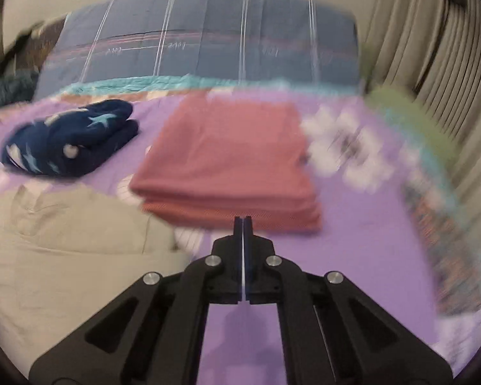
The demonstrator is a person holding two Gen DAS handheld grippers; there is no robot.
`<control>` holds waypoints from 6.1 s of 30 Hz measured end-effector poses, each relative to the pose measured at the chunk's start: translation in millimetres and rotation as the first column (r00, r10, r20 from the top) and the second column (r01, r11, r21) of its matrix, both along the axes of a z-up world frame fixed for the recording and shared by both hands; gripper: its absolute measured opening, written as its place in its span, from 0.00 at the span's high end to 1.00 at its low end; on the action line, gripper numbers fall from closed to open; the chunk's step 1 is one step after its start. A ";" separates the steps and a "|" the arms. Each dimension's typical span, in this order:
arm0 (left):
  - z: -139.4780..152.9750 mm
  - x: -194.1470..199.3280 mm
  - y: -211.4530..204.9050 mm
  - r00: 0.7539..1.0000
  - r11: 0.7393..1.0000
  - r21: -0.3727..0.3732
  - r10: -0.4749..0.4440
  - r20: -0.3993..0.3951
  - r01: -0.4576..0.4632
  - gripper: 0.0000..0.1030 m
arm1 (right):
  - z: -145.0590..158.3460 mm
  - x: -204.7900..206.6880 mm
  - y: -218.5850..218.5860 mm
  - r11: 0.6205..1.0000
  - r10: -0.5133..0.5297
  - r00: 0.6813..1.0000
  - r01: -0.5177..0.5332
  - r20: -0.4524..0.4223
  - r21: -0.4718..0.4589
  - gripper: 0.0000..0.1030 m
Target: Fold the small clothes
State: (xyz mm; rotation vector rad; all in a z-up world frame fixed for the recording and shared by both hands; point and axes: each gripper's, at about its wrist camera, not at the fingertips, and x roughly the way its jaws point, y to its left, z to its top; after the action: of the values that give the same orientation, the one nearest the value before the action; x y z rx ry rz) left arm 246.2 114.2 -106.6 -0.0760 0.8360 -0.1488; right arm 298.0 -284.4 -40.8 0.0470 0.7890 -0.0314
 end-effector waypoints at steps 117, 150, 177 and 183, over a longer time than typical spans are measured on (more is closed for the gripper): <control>143.7 -277.4 75.6 0.955 0.952 -0.307 0.102 0.278 -0.013 0.99 | 45.0 -305.0 -64.8 0.783 0.147 0.958 -0.264 0.246 0.563 0.96; 18.8 -64.1 68.3 0.997 0.960 -0.271 0.054 -0.053 -0.067 0.98 | -50.6 -106.8 -40.8 0.890 0.164 0.982 -0.108 -0.090 0.443 0.91; 30.4 -50.3 53.3 0.996 0.991 -0.095 -0.089 0.026 0.092 0.42 | -22.5 -100.7 -31.5 0.916 0.389 0.921 -0.389 0.016 0.096 0.32; 10.5 2.2 23.3 1.000 0.962 0.271 -0.021 0.004 0.019 0.41 | -59.5 -45.1 4.6 0.924 0.366 0.926 -0.374 -0.097 -0.080 0.35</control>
State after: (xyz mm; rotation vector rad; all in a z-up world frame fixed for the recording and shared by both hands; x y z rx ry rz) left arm 248.4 137.5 -96.1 0.1903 0.8433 -0.0522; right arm 252.8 -279.9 -100.3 -0.1980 0.8661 0.2894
